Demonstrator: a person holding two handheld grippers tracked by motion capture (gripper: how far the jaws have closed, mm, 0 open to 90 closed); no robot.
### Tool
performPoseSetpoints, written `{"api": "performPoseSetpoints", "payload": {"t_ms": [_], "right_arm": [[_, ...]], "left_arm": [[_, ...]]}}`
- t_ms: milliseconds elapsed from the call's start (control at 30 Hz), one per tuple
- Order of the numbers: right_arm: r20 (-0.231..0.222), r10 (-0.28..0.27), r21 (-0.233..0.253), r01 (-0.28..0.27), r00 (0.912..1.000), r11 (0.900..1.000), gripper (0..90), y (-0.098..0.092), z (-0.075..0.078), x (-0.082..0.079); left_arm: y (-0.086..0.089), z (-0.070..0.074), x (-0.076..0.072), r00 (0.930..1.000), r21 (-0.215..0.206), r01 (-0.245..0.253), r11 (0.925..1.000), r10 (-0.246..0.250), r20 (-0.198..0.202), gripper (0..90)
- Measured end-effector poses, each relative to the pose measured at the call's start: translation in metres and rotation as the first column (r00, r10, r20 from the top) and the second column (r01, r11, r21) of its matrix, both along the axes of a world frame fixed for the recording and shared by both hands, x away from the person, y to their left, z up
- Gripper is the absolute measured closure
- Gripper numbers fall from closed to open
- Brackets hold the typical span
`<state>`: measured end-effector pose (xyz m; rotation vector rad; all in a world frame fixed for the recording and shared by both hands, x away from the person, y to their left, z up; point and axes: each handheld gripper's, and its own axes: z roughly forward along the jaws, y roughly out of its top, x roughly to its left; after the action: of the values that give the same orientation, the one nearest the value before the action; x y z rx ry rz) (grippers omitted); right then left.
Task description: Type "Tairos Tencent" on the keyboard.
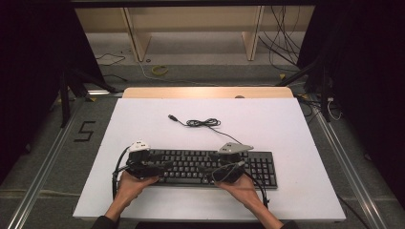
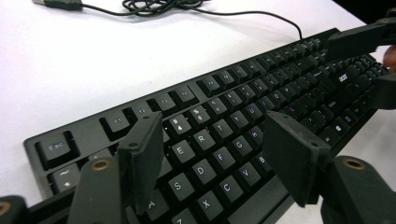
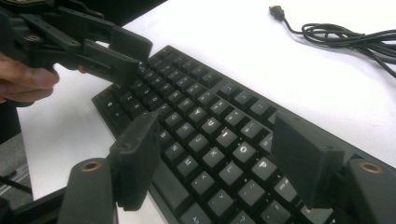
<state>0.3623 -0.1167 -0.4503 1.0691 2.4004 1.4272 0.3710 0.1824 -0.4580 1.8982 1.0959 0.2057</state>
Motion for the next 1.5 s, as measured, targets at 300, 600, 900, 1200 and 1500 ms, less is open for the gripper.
{"api": "performPoseSetpoints", "payload": {"t_ms": [300,600,900,1200,1500], "right_arm": [[0.010,-0.004,0.012,0.004,0.9999,1.000,29.9,-0.011,0.000,-0.007],[0.011,-0.005,0.012,0.005,0.9999,1.000,28.9,-0.016,0.000,-0.011],[0.012,-0.002,0.015,0.002,0.9999,1.000,28.8,-0.017,0.000,-0.015],[0.015,0.000,0.014,0.000,0.9999,1.000,28.8,-0.016,0.000,-0.016],[0.013,0.002,0.014,-0.002,0.9999,1.000,28.8,-0.016,-0.001,-0.016]], "left_arm": [[-0.008,-0.004,0.009,0.9996,0.037,0.023,0.9991,-0.023,-0.017,47.8],[-0.014,-0.007,0.014,0.9983,0.063,0.055,0.9965,-0.054,-0.020,67.4],[-0.025,-0.009,0.016,0.9960,0.107,0.089,0.9902,-0.088,-0.016,85.4],[-0.028,-0.014,0.018,0.9960,0.128,0.088,0.9879,-0.086,-0.026,88.9],[-0.029,-0.017,0.019,0.9966,0.151,0.076,0.9857,-0.070,-0.043,89.0]]}}
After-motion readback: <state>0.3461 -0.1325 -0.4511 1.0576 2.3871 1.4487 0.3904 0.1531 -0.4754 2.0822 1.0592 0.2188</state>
